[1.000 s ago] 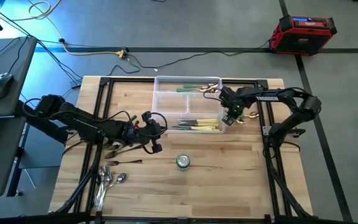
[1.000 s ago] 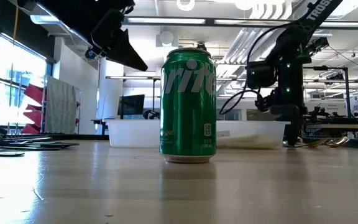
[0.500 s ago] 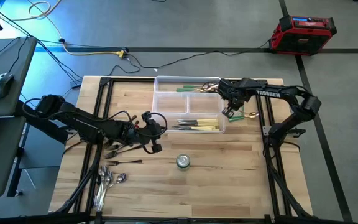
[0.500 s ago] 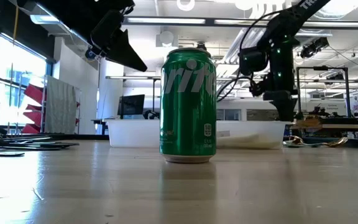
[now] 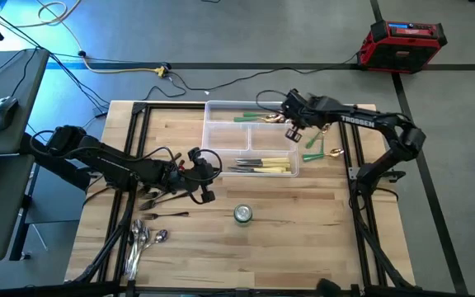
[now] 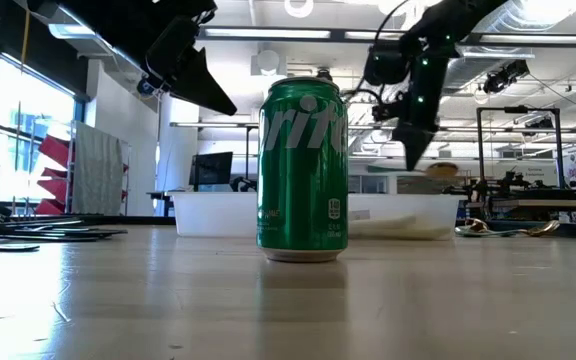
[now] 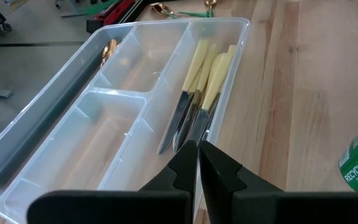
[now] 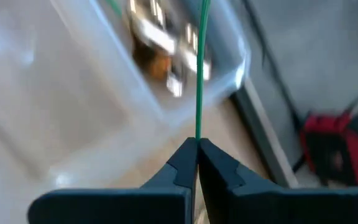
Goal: Sort silverware
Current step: Put the green spoon into the silverware tray
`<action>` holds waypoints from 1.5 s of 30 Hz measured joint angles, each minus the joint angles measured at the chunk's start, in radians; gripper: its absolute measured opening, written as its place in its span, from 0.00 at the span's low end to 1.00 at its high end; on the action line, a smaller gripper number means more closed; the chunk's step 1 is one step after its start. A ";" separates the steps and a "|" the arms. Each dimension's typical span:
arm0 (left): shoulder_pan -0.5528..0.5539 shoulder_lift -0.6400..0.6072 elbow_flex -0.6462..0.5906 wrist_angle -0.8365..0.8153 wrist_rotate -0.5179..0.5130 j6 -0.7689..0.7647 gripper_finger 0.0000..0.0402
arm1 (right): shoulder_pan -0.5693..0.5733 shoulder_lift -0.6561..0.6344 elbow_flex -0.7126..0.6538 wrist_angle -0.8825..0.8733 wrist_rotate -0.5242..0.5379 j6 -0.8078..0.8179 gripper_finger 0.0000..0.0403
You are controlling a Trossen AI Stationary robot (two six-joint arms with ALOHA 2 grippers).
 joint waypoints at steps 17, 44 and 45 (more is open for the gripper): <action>0.003 0.000 0.000 0.000 0.000 0.000 0.00 | 0.007 0.283 -0.002 0.523 -0.011 -0.422 0.00; 0.000 0.000 -0.001 -0.034 0.000 -0.021 0.00 | 0.200 0.085 0.158 -0.068 -0.107 -0.323 0.37; -0.001 0.000 -0.001 -0.033 0.000 -0.021 0.00 | 0.211 0.052 0.142 -0.087 -0.153 -0.296 0.37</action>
